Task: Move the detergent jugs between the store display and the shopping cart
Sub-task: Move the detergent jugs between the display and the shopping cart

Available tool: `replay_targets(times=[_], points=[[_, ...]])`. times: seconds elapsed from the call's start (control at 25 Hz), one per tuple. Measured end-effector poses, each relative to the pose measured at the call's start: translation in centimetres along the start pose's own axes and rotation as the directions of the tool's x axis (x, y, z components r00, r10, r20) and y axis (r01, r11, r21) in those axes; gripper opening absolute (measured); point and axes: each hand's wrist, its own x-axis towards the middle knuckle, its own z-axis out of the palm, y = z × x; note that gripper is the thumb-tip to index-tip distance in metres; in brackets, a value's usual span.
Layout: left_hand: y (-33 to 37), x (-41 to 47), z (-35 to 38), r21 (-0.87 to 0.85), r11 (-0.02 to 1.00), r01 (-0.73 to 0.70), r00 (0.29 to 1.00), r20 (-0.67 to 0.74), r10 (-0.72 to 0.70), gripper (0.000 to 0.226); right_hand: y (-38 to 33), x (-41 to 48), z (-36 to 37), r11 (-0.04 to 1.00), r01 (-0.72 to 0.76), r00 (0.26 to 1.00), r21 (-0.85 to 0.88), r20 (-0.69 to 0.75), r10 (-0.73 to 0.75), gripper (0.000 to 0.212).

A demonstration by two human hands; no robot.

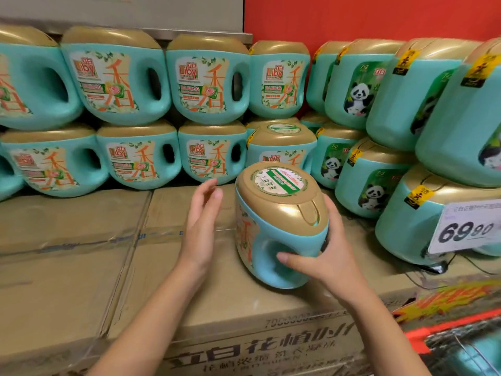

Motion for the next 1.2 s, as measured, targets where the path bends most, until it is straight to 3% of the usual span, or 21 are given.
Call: replay_targets(times=[0.12,0.2,0.28,0.4,0.44,0.56,0.72,0.88,1.2], points=[[-1.3,1.9,0.0,-0.026,0.997,0.068,0.952,0.301,-0.057,0.102,0.7,1.2,-2.3,0.967,-0.077,0.989,0.241,0.142,0.044,0.105],[-2.6,1.7,0.1,-0.026,0.997,0.071,0.922,0.382,-0.056,0.117,0.7,1.7,-3.3,0.938,-0.149,0.976,0.313,0.199,0.089,0.102],[-3.7,1.4,-0.1,-0.008,0.998,0.056,0.943,0.329,-0.050,0.116,1.3,2.1,-3.4,0.946,-0.155,0.977,0.285,0.184,0.105,0.083],[-4.4,1.1,-0.5,-0.029,1.000,-0.008,0.983,0.183,0.013,0.100,2.9,1.3,-2.2,0.964,-0.181,0.974,0.195,-0.100,0.203,0.045],[-4.5,1.0,-0.7,-0.016,0.999,-0.040,0.991,0.131,0.042,0.093,3.2,0.9,-1.4,0.959,-0.208,0.965,0.192,-0.118,0.233,0.048],[-5.0,1.3,-2.2,0.010,0.994,-0.107,0.994,-0.001,0.107,0.079,2.8,0.7,1.5,0.975,-0.193,0.981,0.106,-0.008,0.195,0.080],[-5.6,2.6,-4.5,0.114,0.989,-0.099,0.994,0.055,0.093,0.106,3.5,5.0,4.7,0.990,-0.137,0.991,-0.035,-0.005,0.137,0.101],[-6.9,4.4,-5.5,0.138,0.984,-0.113,0.990,-0.073,0.124,0.108,5.0,9.0,7.7,0.977,-0.148,0.989,-0.154,-0.005,0.149,0.113],[-8.7,8.3,-6.1,0.134,0.983,-0.127,0.963,-0.220,0.154,0.096,6.9,12.7,11.8,0.996,-0.089,0.982,0.001,-0.165,0.088,0.089]])
